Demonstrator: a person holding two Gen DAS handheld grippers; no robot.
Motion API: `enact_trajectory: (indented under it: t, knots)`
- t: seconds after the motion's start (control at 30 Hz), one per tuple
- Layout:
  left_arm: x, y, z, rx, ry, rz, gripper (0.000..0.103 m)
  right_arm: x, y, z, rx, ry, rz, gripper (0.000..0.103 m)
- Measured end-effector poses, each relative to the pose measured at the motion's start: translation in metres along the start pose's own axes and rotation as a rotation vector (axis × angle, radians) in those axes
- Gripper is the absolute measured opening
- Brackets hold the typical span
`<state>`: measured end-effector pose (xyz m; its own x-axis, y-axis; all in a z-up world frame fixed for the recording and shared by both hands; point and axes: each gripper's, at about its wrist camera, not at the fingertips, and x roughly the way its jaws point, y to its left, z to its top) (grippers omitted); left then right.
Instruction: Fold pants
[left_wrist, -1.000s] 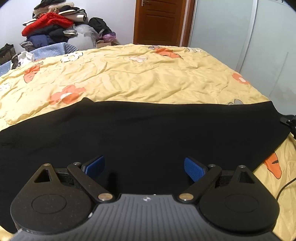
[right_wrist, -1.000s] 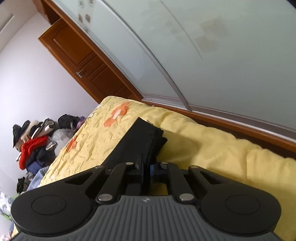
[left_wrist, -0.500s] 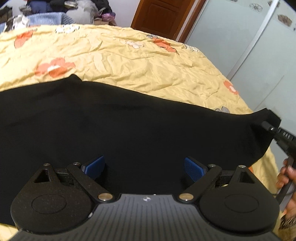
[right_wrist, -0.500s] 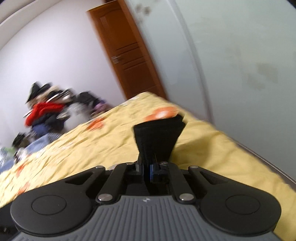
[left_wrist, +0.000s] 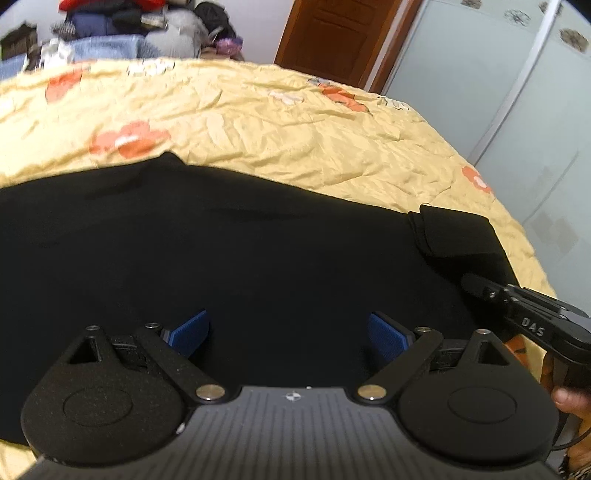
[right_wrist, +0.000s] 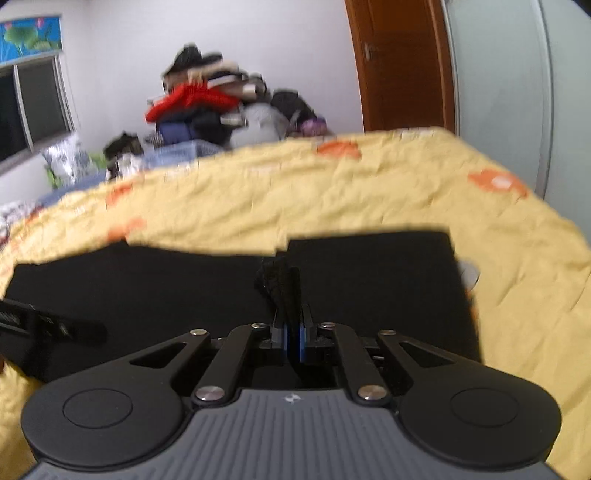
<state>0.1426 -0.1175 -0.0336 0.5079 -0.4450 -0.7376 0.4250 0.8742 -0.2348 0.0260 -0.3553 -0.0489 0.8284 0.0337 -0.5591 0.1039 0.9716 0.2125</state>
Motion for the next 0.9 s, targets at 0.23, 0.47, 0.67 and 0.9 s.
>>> enact_trajectory:
  t: [0.23, 0.47, 0.67, 0.9]
  knots:
    - [0.015, 0.012, 0.021, -0.187, 0.063, -0.275, 0.095, -0.019, 0.038, -0.01, -0.255, -0.063, -0.018, 0.005]
    - [0.06, 0.0, 0.033, -0.442, 0.202, -0.492, 0.095, -0.03, 0.066, -0.017, -0.385, -0.098, -0.017, 0.005]
    - [0.082, -0.011, 0.031, -0.541, 0.243, -0.574, 0.076, -0.037, 0.076, -0.018, -0.405, -0.109, 0.01, 0.006]
    - [0.062, -0.026, 0.033, -0.317, 0.158, -0.39, 0.021, -0.031, 0.092, -0.023, -0.439, -0.084, 0.054, 0.006]
